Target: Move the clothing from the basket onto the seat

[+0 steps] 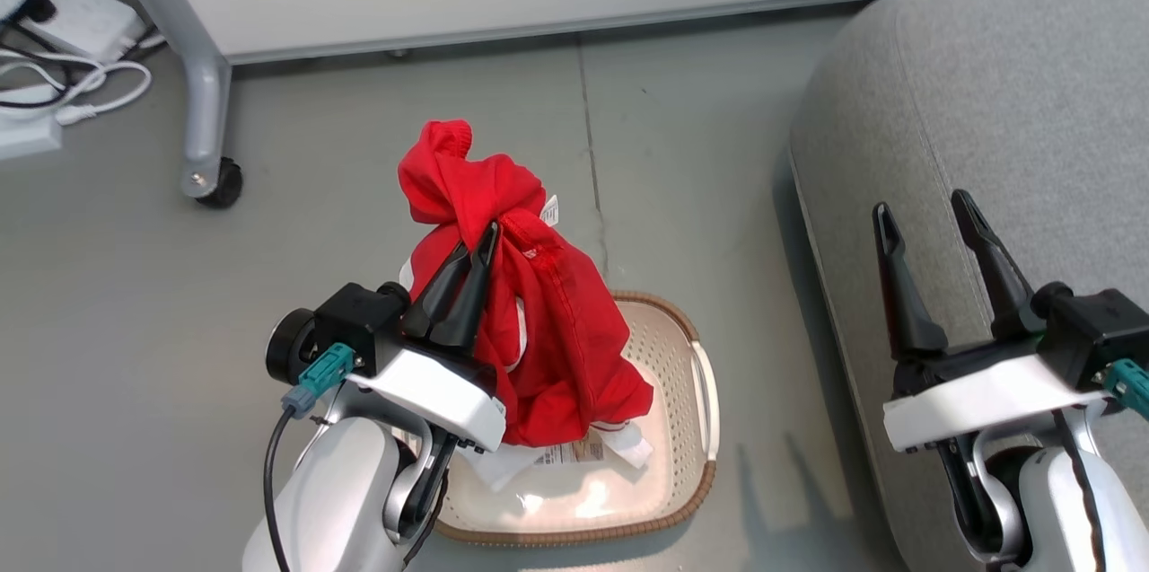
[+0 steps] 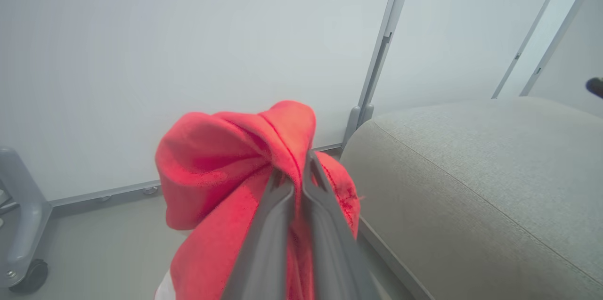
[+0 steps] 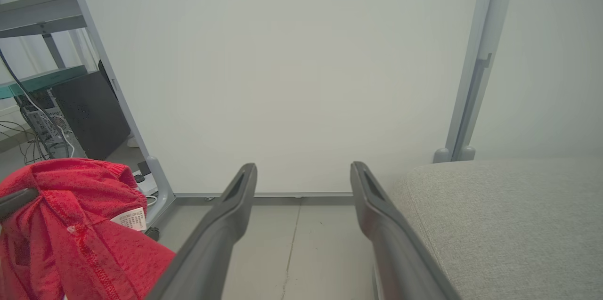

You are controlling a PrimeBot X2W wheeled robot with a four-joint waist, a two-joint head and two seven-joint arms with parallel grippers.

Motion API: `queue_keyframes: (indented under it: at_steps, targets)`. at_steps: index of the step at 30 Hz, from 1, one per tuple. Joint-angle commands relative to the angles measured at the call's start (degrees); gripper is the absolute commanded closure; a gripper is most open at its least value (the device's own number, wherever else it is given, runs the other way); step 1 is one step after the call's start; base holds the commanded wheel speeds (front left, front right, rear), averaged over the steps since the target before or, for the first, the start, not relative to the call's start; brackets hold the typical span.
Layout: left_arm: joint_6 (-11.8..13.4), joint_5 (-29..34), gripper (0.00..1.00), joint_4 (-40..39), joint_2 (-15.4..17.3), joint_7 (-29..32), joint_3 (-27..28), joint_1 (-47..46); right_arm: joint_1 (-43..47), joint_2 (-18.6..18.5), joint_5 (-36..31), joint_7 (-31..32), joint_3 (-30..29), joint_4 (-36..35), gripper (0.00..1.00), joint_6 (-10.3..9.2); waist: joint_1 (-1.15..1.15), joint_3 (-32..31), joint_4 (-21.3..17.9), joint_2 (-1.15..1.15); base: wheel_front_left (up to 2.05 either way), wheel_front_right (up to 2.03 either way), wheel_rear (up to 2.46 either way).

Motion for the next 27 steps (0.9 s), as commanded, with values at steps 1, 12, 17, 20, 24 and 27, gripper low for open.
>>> queue_keyframes:
  at_steps: [1,12,17,20,24,27]
  targets:
    - [0.29,-0.48,1.0,-1.91,0.28,-0.2,0.32,0.76,1.48,-0.36,0.41,0.42,-0.35,-0.18,0.0,0.05,0.0,-3.21,1.62,0.0,0.0,0.0,0.0]
    - [1.43,-1.23,1.0,-10.38,1.75,1.83,0.49,2.94,6.1,-0.21,0.81,2.46,-0.4,-0.51,0.0,0.05,0.0,-10.4,2.73,0.0,0.0,0.0,0.0]
    - [2.02,-1.83,1.0,-14.86,2.28,2.84,0.46,4.93,8.55,-0.13,0.97,3.2,-0.65,-1.02,0.0,0.05,0.0,-13.9,2.87,0.0,0.0,0.0,0.0]
    - [2.51,-2.06,1.0,-17.54,2.79,3.86,0.27,6.07,9.77,-0.08,1.07,3.71,-0.81,-1.74,0.0,0.05,0.0,-15.04,3.0,0.0,0.0,0.0,0.0]
    - [3.12,-2.12,1.0,-20.27,3.32,5.18,-0.01,7.28,10.98,0.01,1.07,4.21,-1.09,-2.69,0.0,0.05,0.0,-15.84,3.03,0.0,0.0,0.0,0.0]
    - [3.48,-2.09,1.0,-21.68,3.68,5.67,-0.23,8.25,11.81,0.15,1.05,4.38,-1.23,-3.08,0.0,0.05,0.0,-16.21,3.1,0.0,0.0,0.0,0.0]
